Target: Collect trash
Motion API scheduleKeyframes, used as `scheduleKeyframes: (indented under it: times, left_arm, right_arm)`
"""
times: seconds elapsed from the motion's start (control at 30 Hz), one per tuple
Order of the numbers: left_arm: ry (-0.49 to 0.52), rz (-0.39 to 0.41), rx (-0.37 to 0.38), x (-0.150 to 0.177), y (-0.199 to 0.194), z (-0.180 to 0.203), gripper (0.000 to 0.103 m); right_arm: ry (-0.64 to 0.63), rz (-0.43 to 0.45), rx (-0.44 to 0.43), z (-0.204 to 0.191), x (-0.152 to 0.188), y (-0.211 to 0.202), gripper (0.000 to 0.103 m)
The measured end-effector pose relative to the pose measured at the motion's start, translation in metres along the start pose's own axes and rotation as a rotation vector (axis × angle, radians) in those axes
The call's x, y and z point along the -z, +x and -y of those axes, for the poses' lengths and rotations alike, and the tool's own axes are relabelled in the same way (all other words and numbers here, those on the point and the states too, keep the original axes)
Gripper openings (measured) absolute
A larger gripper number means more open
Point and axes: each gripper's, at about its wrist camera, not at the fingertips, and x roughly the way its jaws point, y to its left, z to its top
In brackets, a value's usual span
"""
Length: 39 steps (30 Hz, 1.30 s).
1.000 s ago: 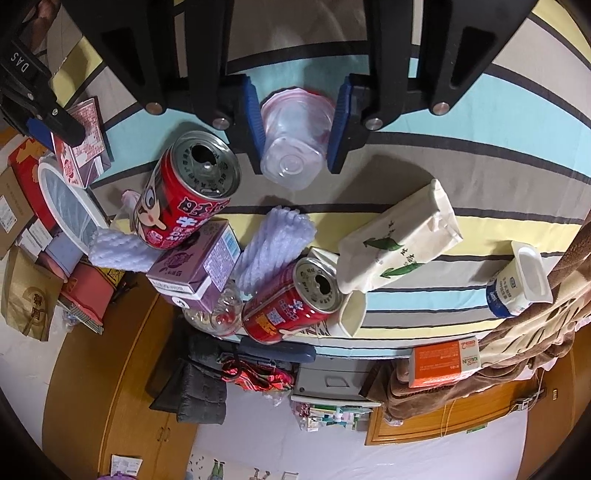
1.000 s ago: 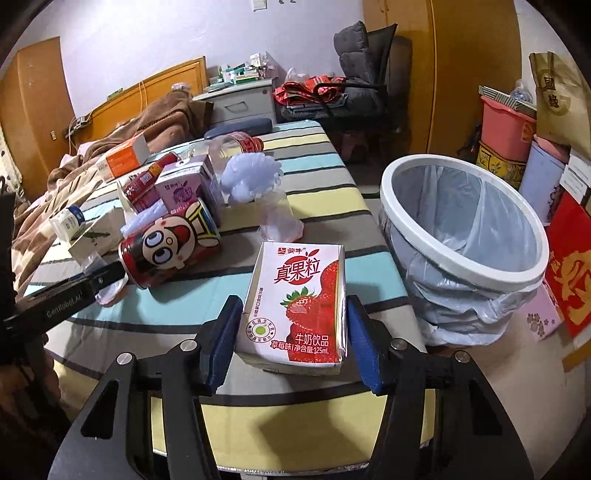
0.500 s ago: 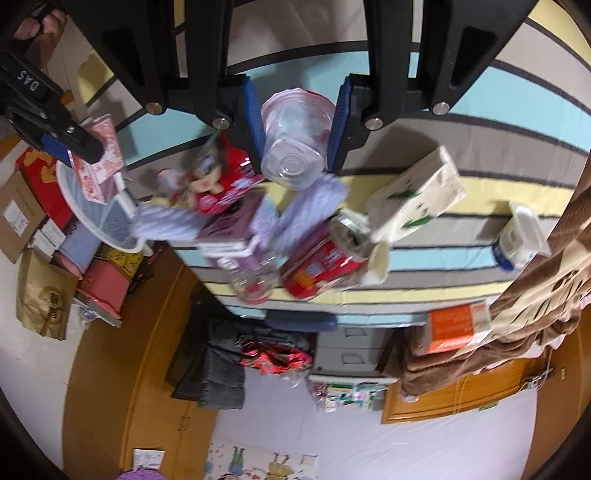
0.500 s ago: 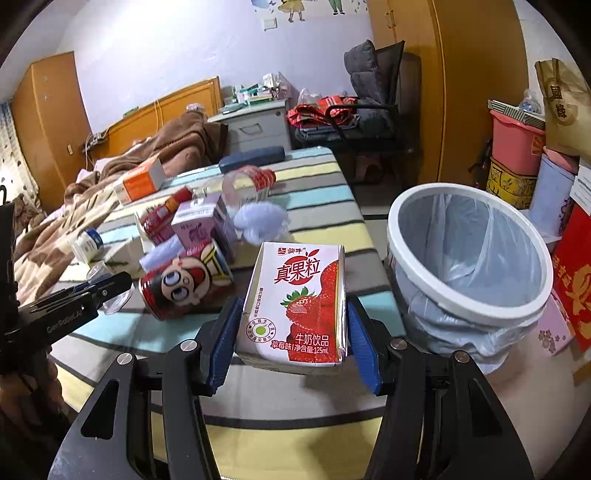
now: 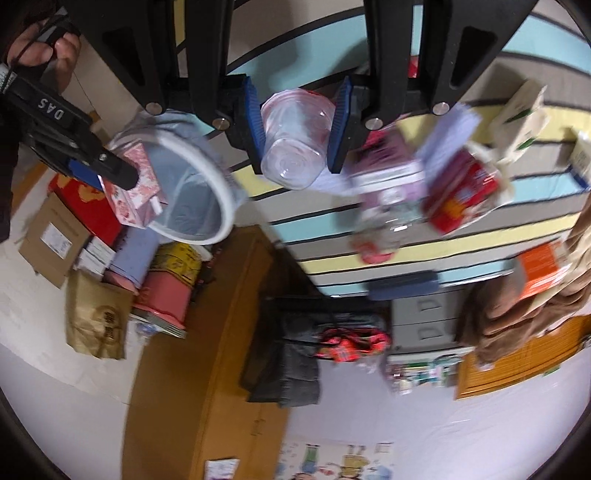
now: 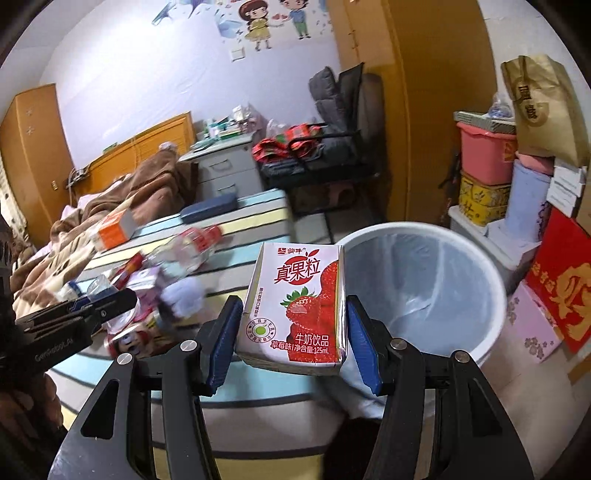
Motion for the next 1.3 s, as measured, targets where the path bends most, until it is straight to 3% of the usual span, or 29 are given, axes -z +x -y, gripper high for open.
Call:
scheduleKeyframes:
  times: [0.23, 0.5, 0.77, 0.97, 1.03, 1.1, 1.3]
  left_arm:
    - [0.080, -0.024, 0.115, -0.016, 0.028, 0.053, 0.035]
    - [0.169, -0.073, 0.205, -0.024, 0.064, 0.107, 0.035]
    - [0.191, -0.121, 0.218, -0.026, 0.099, 0.131, 0.035]
    - [0.170, -0.157, 0.226, -0.027, 0.119, 0.129, 0.035]
    - [0.160, -0.155, 0.233, -0.027, 0.121, 0.128, 0.039]
    - [0.157, -0.152, 0.229, -0.026, 0.121, 0.128, 0.060]
    - [0.155, -0.134, 0.224, -0.028, 0.114, 0.124, 0.061]
  right_arm:
    - [0.030, 0.001, 0.032, 0.039, -0.008, 0.003, 0.057]
    - [0.064, -0.094, 0.046, 0.076, -0.005, 0.026, 0.058]
    - [0.049, -0.178, 0.066, 0.100, -0.003, 0.048, 0.058]
    - [0.035, -0.204, 0.090, 0.110, -0.003, 0.057, 0.058]
    - [0.034, -0.216, 0.102, 0.114, -0.004, 0.061, 0.058]
    - [0.049, -0.222, 0.106, 0.117, -0.004, 0.062, 0.058]
    - [0.065, -0.219, 0.118, 0.120, -0.003, 0.060, 0.060]
